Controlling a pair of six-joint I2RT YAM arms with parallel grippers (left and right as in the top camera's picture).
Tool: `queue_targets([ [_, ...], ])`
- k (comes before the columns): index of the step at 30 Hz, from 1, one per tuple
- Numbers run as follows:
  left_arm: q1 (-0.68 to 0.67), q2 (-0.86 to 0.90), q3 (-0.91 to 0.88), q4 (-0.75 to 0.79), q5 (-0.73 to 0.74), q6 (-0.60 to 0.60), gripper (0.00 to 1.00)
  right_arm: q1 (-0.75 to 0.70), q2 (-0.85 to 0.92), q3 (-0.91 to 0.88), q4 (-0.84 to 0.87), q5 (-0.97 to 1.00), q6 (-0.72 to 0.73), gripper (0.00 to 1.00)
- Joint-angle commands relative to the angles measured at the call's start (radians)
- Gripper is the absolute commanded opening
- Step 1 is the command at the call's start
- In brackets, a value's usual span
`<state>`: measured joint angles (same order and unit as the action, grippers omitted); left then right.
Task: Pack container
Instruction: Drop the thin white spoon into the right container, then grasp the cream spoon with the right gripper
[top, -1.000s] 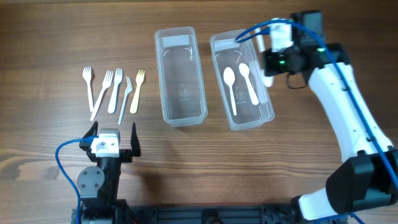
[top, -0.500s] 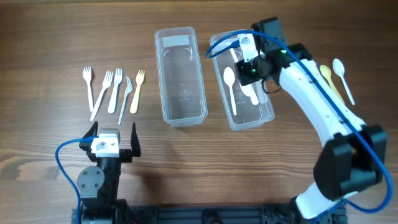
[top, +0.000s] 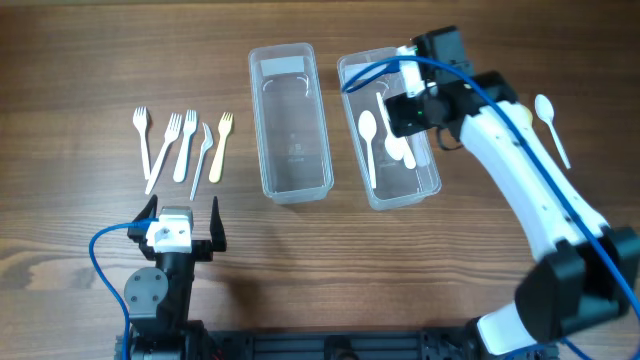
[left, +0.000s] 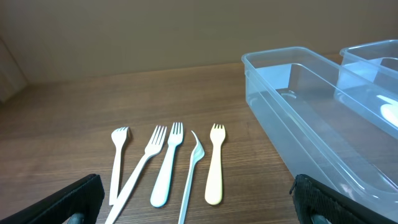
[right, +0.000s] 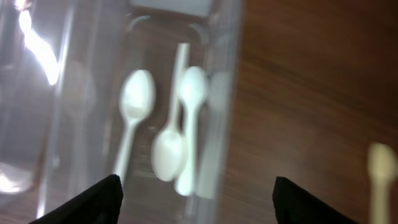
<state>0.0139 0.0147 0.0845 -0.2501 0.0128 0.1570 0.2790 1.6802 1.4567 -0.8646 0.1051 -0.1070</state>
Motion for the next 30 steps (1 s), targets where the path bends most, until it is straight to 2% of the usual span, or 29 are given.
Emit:
queue_targets([
  [1, -0.001, -0.007, -0.008, 0.003, 0.001, 0.019, 1.0, -0.066, -0.044, 0.031, -0.043, 0.142, -0.075, 0.8],
  [9, -0.001, -0.007, -0.008, 0.003, 0.001, 0.019, 1.0, -0.312, -0.032, 0.025, -0.038, 0.084, -0.074, 0.81],
  [13, -0.001, -0.007, -0.008, 0.003, 0.001, 0.019, 1.0, -0.43, -0.018, 0.025, -0.006, -0.05, -0.101, 0.81],
  [17, -0.001, -0.007, -0.008, 0.003, 0.001, 0.019, 1.0, -0.516, 0.021, 0.025, 0.016, -0.054, -0.126, 0.8],
  [23, -0.001, -0.007, -0.008, 0.003, 0.001, 0.019, 1.0, -0.565, 0.122, 0.025, 0.063, -0.058, -0.241, 0.77],
  [30, -0.001, -0.007, -0.008, 0.003, 0.001, 0.019, 1.0, -0.565, 0.248, 0.025, 0.115, -0.057, -0.261, 0.77],
])
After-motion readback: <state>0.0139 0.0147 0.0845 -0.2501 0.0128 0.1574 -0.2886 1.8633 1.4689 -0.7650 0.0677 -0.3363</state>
